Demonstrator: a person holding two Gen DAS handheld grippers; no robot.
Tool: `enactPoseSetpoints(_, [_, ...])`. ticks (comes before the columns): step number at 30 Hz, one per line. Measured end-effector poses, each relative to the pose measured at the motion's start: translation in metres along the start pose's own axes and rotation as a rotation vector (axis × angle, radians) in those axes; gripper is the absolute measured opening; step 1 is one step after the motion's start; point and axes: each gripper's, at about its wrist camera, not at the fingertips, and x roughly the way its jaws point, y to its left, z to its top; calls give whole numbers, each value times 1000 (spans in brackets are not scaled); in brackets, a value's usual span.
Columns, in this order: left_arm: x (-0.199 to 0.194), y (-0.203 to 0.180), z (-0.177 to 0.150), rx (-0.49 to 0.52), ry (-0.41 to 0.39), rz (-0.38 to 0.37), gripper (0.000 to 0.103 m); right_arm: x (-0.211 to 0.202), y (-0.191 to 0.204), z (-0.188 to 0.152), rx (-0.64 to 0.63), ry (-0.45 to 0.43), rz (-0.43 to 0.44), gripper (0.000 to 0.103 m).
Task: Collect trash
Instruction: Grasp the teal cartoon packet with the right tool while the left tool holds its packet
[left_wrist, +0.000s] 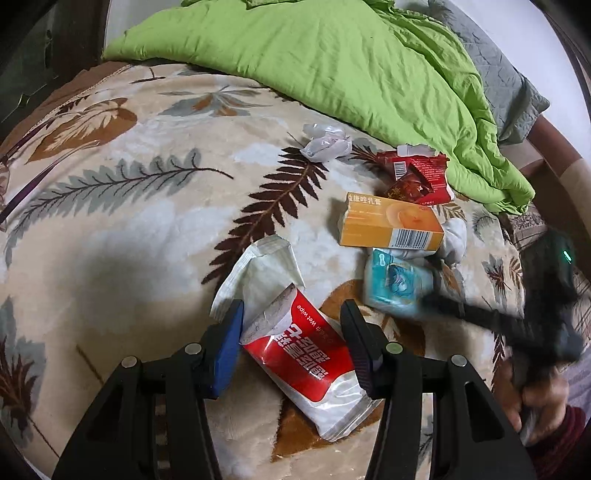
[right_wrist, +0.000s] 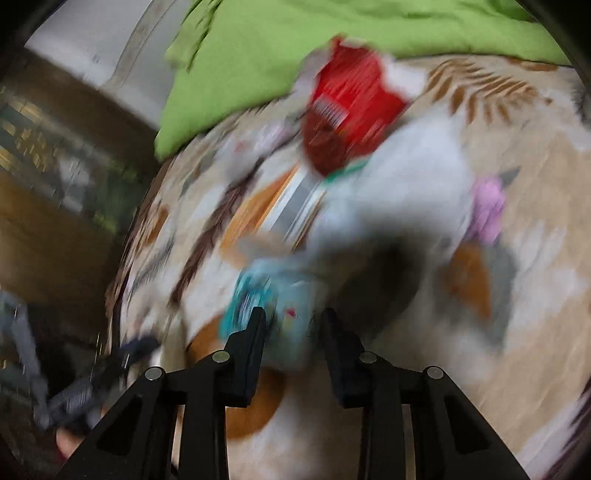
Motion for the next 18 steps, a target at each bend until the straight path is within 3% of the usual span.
enactPoseSetpoints(3, [0, 1, 0, -1, -3, -3, 52, -9, 30, -23, -136, 69, 35, 34])
enactPoseSetpoints(7, [0, 2, -1, -10, -5, -2, 52, -28, 47, -22, -257, 5, -54, 37])
enactPoseSetpoints(9, [-1, 4, -1, -15, -5, 0, 52, -31, 49, -9, -283, -41, -116, 60])
enactPoseSetpoints(11, [-4, 5, -1, -15, -6, 12, 52, -24, 50, 2, -321, -60, -134, 75])
enactPoseSetpoints(18, [-4, 13, -3, -22, -5, 14, 53, 34, 46, 18, -422, 48, -201, 77])
